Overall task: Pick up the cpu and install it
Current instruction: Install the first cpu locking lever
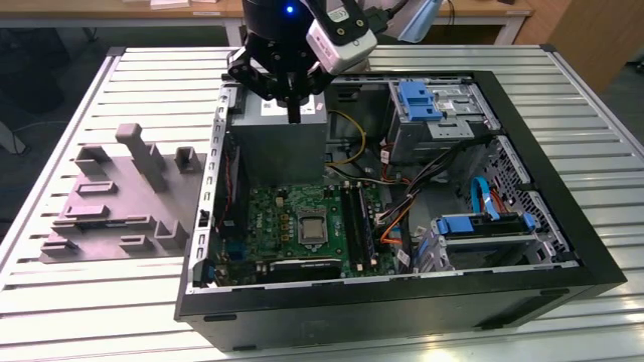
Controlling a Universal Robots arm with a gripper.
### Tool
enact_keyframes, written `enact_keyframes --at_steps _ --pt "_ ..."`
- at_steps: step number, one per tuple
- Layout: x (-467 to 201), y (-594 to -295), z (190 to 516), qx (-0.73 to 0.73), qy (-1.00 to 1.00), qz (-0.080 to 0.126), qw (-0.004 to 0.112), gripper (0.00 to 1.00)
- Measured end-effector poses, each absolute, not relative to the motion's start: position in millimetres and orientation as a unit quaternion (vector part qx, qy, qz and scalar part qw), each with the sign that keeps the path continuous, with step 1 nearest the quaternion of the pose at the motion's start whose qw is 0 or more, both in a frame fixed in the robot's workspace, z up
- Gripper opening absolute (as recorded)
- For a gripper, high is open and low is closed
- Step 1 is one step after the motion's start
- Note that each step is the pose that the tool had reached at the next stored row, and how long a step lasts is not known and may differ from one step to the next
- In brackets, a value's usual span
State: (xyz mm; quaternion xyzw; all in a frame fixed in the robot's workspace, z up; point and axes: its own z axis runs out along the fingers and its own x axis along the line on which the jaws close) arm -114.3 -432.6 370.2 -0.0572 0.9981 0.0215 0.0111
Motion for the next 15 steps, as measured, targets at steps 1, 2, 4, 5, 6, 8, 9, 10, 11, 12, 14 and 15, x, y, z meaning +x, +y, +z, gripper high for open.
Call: enact_keyframes --at_steps 1,2,4,5,6,8,9,10,11,12,14,15 --pt "-114.3 -432.6 370.2 -0.057 0.998 0.022 0.011 0.11" --pt "-114.3 -432.6 370.2 -0.057 0.998 0.022 0.011 0.11" --pt "-114.3 -432.6 370.2 -0.057 0.998 0.022 0.011 0.11" --pt "-114.3 -432.6 370.2 -0.057 0.998 0.022 0.011 0.11" --pt "-114.3 -432.6 370.2 -0.058 0.998 0.022 0.011 0.11" --pt "-114.3 -432.7 370.1 -0.061 0.998 0.022 0.011 0.11" --pt "-114.3 -432.8 370.0 -0.065 0.998 0.022 0.011 0.11" --pt "-114.3 -432.9 369.8 -0.069 0.997 0.022 0.011 0.11" --pt "-114.3 -432.9 369.7 -0.075 0.997 0.022 0.011 0.11" --pt "-114.3 -432.9 369.5 -0.082 0.996 0.022 0.011 0.11" --pt "-114.3 -433.0 369.1 -0.096 0.995 0.022 0.01 0.11" --pt "-114.3 -432.9 368.9 -0.102 0.994 0.022 0.01 0.11"
